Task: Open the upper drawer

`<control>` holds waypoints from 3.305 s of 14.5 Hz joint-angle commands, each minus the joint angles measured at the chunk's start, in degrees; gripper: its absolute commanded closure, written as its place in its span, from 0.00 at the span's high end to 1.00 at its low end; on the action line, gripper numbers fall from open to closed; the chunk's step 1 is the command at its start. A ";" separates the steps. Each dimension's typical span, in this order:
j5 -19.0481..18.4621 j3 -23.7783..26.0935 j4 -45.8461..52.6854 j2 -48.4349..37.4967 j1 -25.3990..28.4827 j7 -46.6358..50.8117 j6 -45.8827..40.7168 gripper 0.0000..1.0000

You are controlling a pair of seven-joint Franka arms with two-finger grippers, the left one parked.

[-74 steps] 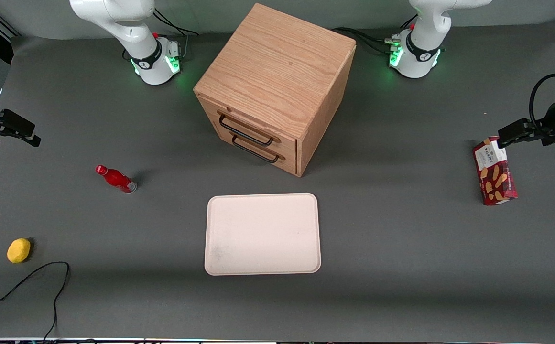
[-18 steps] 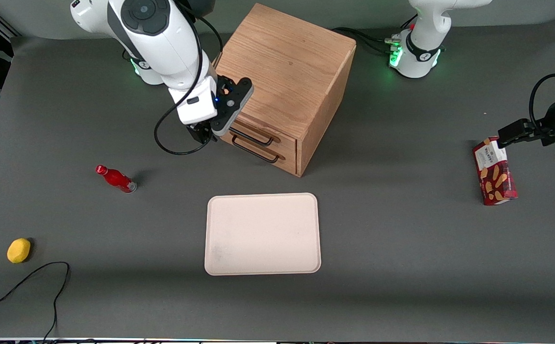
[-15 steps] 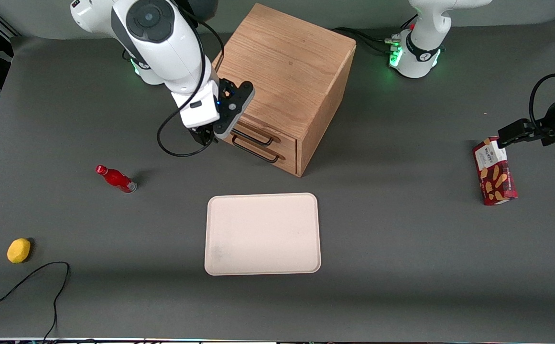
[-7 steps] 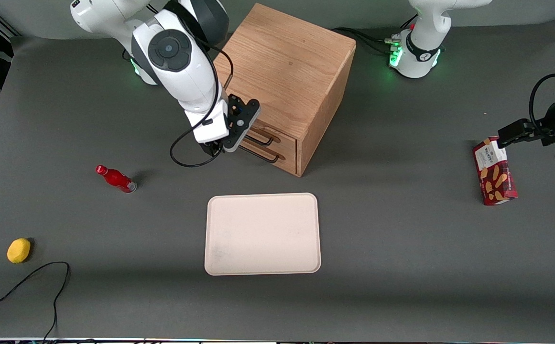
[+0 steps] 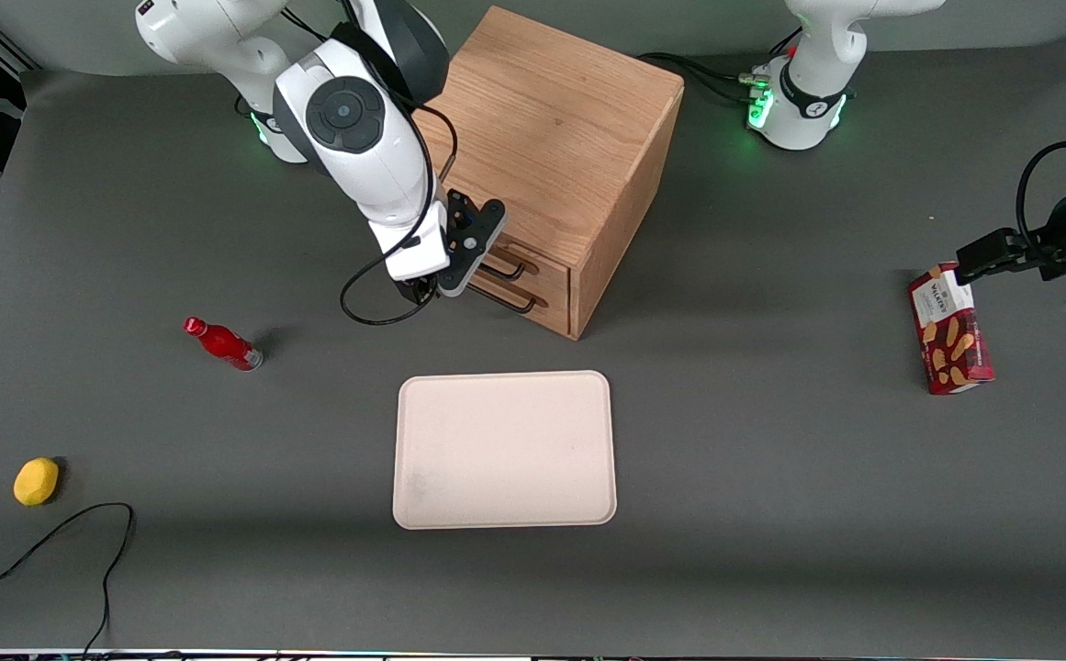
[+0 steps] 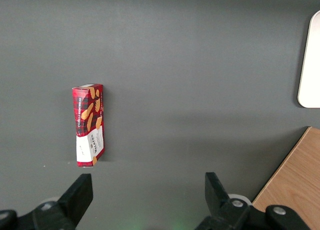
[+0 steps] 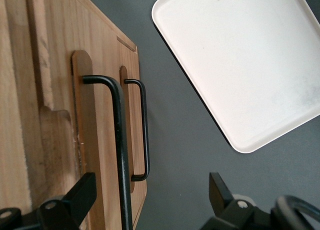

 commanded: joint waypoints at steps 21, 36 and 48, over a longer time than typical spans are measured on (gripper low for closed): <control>0.82 -0.68 -6.44 -0.70 0.02 -1.64 7.63 1.00; -4.37 -0.59 -1.70 3.33 0.28 -1.29 6.68 1.00; -4.37 -0.77 0.76 4.75 -2.79 -5.69 6.67 1.00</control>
